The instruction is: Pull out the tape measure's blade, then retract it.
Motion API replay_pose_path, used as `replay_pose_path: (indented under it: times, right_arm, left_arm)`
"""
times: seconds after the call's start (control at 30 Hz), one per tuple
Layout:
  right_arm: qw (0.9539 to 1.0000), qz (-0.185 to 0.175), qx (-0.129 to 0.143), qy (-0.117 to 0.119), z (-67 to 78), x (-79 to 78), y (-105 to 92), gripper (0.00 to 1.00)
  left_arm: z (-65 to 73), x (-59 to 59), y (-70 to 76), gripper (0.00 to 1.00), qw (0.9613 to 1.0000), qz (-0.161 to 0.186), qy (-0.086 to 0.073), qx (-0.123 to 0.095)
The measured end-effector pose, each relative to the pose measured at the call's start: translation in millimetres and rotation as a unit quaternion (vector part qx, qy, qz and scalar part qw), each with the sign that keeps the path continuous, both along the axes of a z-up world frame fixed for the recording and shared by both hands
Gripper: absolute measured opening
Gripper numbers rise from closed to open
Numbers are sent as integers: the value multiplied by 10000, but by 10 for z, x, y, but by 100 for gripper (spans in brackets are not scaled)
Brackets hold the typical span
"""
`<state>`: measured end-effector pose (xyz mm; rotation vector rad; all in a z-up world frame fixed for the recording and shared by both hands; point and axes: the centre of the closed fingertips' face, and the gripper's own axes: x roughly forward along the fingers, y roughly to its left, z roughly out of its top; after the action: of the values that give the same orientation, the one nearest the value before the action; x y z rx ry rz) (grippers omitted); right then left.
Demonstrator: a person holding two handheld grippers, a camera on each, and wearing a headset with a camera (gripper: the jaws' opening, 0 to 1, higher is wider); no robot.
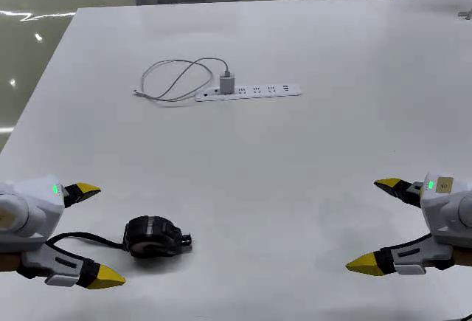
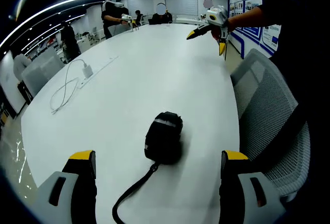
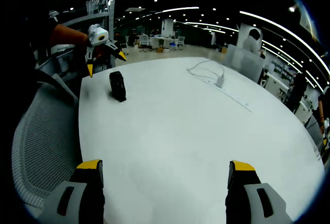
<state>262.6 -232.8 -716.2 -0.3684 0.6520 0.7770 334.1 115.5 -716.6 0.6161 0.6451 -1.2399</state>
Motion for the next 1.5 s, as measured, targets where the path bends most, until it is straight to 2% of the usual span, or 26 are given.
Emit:
replay_pose_path:
  times: [0.1,0.17,0.33,0.4,0.63,0.73,0.8,0.83,0.9,0.97,1.03,1.2,1.23,1.27,1.33,1.4,1.5]
  right_arm:
    - [10000,48,24,4,5,21,41,99]
    - [9999,110,6,20,-5,32,70,99]
    - [9997,232,9,41,-8,63,120,99]
    - [9996,261,17,56,-10,85,134,99]
    - [9991,418,-7,76,-16,129,259,99]
    - [9988,478,-4,65,-12,170,300,99]
    - [9986,520,7,56,-4,191,353,99]
    - [9985,547,15,46,1,205,382,99]
    - [9982,596,24,28,8,227,430,99]
    - [9980,635,36,25,4,237,468,99]
    - [9977,674,27,25,-11,253,503,99]
    - [9973,725,81,41,-28,298,587,99]
    - [9972,741,81,34,-25,307,613,99]
    - [9971,759,87,35,-25,312,631,99]
    - [9967,802,83,30,-30,323,674,99]
    - [9965,836,84,29,-39,330,700,99]
    - [9960,878,103,84,-87,329,747,99]
  left_arm:
    - [-21,5,-39,99,9999,-113,53,85]
    - [-56,25,-32,96,9994,-190,57,296]
    - [-62,51,-118,97,9989,-290,139,347]
    - [-65,78,-127,99,9981,-377,60,479]
    - [-55,98,-222,99,9971,-560,59,511]
    - [-100,104,-266,98,9962,-648,90,569]
    - [-143,109,-287,97,9950,-741,68,673]
    - [-165,124,-301,97,9941,-791,-28,748]
    - [-196,102,-329,98,9932,-841,37,803]
    - [-241,120,-339,98,9927,-871,-20,829]
    - [-273,99,-352,96,9916,-911,30,917]
    - [-327,86,-381,90,9887,-1050,-12,1069]
    - [-345,73,-381,88,9869,-1189,-42,1093]
    - [-339,65,-407,89,9867,-1264,-67,1024]
    - [-372,70,-398,93,9872,-1173,54,1082]
    - [-370,82,-399,86,9863,-1215,-21,1115]
    - [-376,97,-422,85,9875,-1156,11,1075]
